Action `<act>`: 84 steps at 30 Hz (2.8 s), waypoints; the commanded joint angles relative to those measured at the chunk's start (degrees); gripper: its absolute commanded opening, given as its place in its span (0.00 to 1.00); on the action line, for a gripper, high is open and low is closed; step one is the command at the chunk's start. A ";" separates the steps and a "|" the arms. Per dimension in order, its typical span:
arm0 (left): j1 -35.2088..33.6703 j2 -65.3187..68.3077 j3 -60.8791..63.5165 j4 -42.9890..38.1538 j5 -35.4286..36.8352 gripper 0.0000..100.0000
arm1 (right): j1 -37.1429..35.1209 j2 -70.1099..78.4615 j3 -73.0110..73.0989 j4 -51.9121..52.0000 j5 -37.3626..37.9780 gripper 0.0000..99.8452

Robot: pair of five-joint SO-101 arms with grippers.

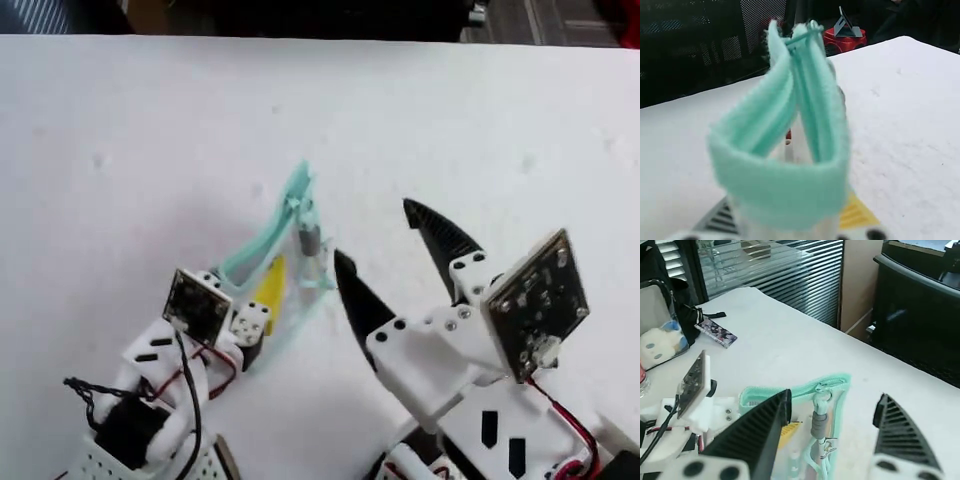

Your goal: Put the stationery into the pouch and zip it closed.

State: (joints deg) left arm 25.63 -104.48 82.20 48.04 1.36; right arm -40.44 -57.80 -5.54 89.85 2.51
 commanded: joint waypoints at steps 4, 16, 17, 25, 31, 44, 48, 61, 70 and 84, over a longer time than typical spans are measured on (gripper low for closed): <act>0.75 -0.40 -2.73 -0.97 -1.49 0.02 | 1.19 4.79 -2.02 -1.89 -6.33 0.19; 4.09 -0.40 3.08 -6.68 -6.24 0.02 | 1.01 18.42 -13.89 6.99 -19.78 0.29; 4.09 -0.40 3.25 -7.03 -6.42 0.02 | 0.84 18.51 -13.71 6.90 -20.04 0.29; 4.09 -0.40 3.43 -7.03 -6.59 0.02 | -5.49 24.75 -12.22 5.58 -19.87 0.29; 4.09 -0.40 3.43 -7.03 -6.68 0.02 | -5.76 29.41 -12.31 7.78 -19.87 0.29; 4.09 -0.40 3.43 -7.12 -6.77 0.02 | -5.49 23.87 2.20 6.11 -19.60 0.29; 4.09 -0.40 3.43 -7.12 -6.77 0.02 | -5.76 23.87 2.20 5.58 -19.52 0.29; 4.44 -0.40 0.00 -1.41 -6.77 0.13 | -4.79 29.32 7.65 5.76 -10.37 0.17; 5.93 -0.40 -4.75 5.01 -7.03 0.16 | -2.95 35.47 2.29 8.31 -2.20 0.02; 4.97 -0.48 -26.73 25.05 -7.65 0.20 | 12.70 39.43 -4.48 8.31 12.31 0.02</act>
State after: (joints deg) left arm 32.31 -104.92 59.78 72.31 -5.93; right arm -28.40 -21.23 -7.47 95.91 5.58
